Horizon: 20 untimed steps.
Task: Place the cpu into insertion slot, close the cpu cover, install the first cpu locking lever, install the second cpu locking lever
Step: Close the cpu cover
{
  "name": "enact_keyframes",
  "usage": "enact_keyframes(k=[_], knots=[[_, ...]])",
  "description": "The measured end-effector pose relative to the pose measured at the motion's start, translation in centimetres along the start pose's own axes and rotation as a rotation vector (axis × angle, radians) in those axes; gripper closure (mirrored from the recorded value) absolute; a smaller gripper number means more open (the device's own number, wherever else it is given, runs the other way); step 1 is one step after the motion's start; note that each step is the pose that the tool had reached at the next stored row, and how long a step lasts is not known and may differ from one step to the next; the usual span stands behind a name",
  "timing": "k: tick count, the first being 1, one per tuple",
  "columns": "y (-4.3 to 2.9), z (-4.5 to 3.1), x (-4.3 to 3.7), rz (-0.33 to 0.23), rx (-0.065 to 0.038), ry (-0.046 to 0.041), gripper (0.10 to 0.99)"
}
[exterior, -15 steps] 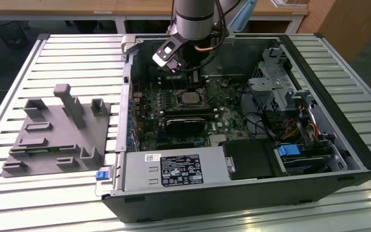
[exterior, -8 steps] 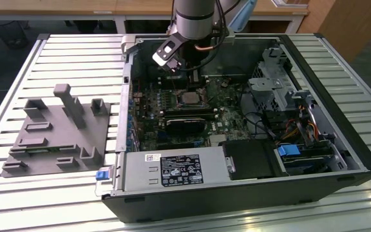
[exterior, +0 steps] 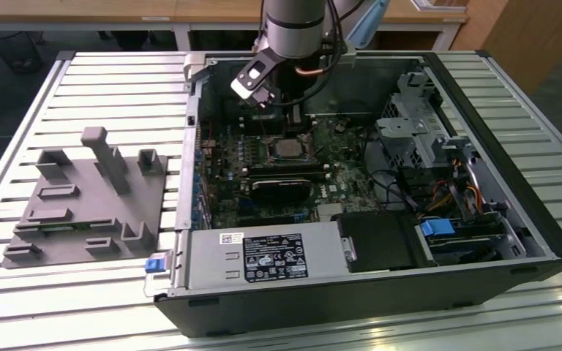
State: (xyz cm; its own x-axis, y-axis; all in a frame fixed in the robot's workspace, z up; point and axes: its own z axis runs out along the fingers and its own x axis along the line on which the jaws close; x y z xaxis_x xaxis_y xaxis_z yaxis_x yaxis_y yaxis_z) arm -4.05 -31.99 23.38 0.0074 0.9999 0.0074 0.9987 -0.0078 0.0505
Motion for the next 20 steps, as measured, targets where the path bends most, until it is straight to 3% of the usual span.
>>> enact_keyframes(k=[20], knots=[[0.02, -0.45, 0.00, 0.000, 0.000, 0.0000, 0.980]])
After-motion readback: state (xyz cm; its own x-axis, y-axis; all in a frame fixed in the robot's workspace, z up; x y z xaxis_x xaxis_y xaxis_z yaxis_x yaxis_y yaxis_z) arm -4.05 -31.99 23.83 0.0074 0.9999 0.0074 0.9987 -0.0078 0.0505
